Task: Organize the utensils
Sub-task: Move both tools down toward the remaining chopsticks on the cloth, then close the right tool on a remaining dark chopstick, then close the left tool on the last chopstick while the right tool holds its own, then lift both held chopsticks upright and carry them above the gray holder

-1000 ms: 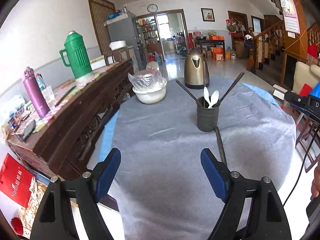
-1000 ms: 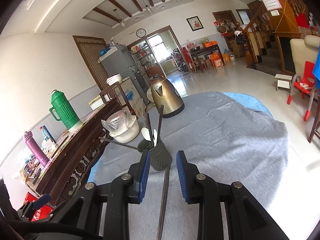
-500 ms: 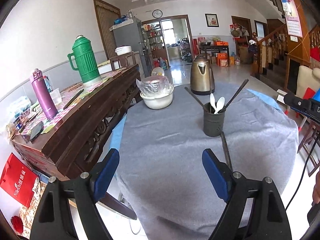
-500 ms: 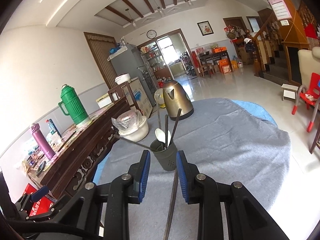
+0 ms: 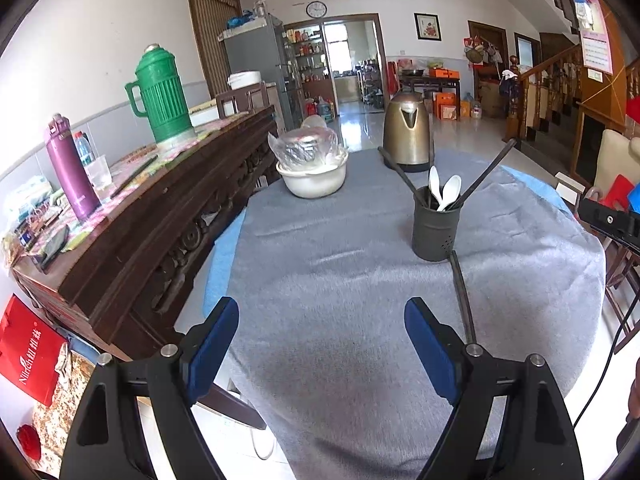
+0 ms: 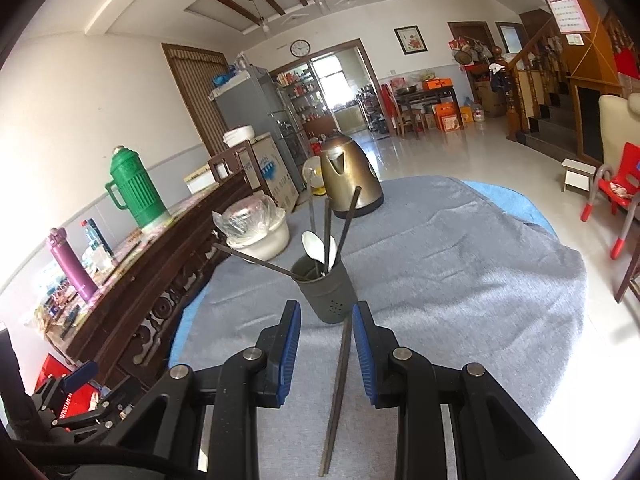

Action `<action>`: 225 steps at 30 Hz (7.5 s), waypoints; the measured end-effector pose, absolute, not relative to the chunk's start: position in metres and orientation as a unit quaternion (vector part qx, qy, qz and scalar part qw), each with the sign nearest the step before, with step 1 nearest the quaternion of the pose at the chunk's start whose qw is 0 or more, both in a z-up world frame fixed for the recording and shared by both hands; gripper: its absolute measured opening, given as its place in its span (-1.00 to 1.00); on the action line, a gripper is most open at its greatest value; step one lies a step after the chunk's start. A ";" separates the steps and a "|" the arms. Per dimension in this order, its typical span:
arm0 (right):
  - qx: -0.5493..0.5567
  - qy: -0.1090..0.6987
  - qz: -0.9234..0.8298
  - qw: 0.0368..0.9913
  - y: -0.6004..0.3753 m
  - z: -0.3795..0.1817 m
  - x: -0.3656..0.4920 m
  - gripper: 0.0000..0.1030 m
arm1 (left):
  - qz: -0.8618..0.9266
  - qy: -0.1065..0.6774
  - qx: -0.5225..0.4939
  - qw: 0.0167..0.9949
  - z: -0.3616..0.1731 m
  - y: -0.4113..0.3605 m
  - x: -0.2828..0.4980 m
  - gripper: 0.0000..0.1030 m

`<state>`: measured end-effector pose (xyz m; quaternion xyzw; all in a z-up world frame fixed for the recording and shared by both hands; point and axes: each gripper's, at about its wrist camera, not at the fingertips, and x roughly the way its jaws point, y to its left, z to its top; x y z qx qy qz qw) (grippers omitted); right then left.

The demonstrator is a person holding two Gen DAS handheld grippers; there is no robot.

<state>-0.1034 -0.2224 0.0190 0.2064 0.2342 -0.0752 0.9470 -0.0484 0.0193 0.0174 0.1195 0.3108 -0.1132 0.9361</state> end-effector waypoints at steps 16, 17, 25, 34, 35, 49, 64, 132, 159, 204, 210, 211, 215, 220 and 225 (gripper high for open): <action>0.223 0.285 -0.075 0.929 -0.236 -0.029 -0.060 -0.43 | -0.140 0.401 0.131 0.896 -0.048 -0.009 -0.032 0.66; 0.219 0.287 -0.076 0.929 -0.234 -0.031 -0.057 -0.43 | -0.147 0.402 0.132 0.894 -0.048 -0.011 -0.034 0.66; 0.213 0.309 -0.086 0.923 -0.228 -0.041 -0.042 -0.43 | -0.172 0.373 0.151 0.899 -0.041 -0.017 -0.048 0.66; 0.208 0.309 -0.067 0.926 -0.211 -0.032 -0.038 -0.43 | -0.162 0.365 0.137 0.907 -0.033 -0.006 -0.052 0.66; 0.204 0.308 -0.066 0.927 -0.209 -0.031 -0.040 -0.42 | -0.161 0.363 0.137 0.907 -0.032 -0.006 -0.053 0.66; 0.240 0.317 -0.074 0.915 -0.244 -0.054 -0.042 -0.43 | -0.137 0.416 0.137 0.888 -0.063 -0.016 -0.020 0.66; 0.224 0.408 -0.033 0.884 -0.239 -0.127 0.046 -0.44 | -0.107 0.466 0.108 0.872 -0.103 -0.019 0.029 0.66; 0.151 0.468 -0.009 0.871 -0.288 -0.149 0.059 -0.79 | -0.299 0.524 0.028 0.797 -0.130 -0.117 0.085 -0.10; 0.209 0.472 -0.038 0.856 -0.289 -0.154 0.096 -0.79 | -0.255 0.522 -0.010 0.814 -0.123 -0.035 0.103 -0.87; 0.137 0.335 0.018 0.932 -0.234 -0.029 0.049 -0.85 | -0.276 0.388 -0.025 0.879 -0.001 -0.005 0.104 -0.89; 0.146 0.286 0.023 0.947 -0.234 -0.001 0.029 -0.85 | -0.279 0.347 -0.029 0.895 0.031 0.005 0.091 -0.89; 0.147 0.279 0.023 0.949 -0.234 0.004 0.027 -0.85 | -0.280 0.343 -0.028 0.896 0.034 0.006 0.090 -0.89; 0.150 0.256 0.022 0.955 -0.233 0.017 0.020 -0.85 | -0.281 0.327 -0.024 0.902 0.047 0.006 0.082 -0.89; 0.157 0.231 0.016 0.960 -0.236 0.031 0.012 -0.85 | -0.279 0.314 -0.021 0.907 0.059 0.008 0.077 -0.89; 0.153 0.213 0.014 0.965 -0.235 0.044 0.007 -0.85 | -0.276 0.299 -0.017 0.913 0.074 0.010 0.074 -0.89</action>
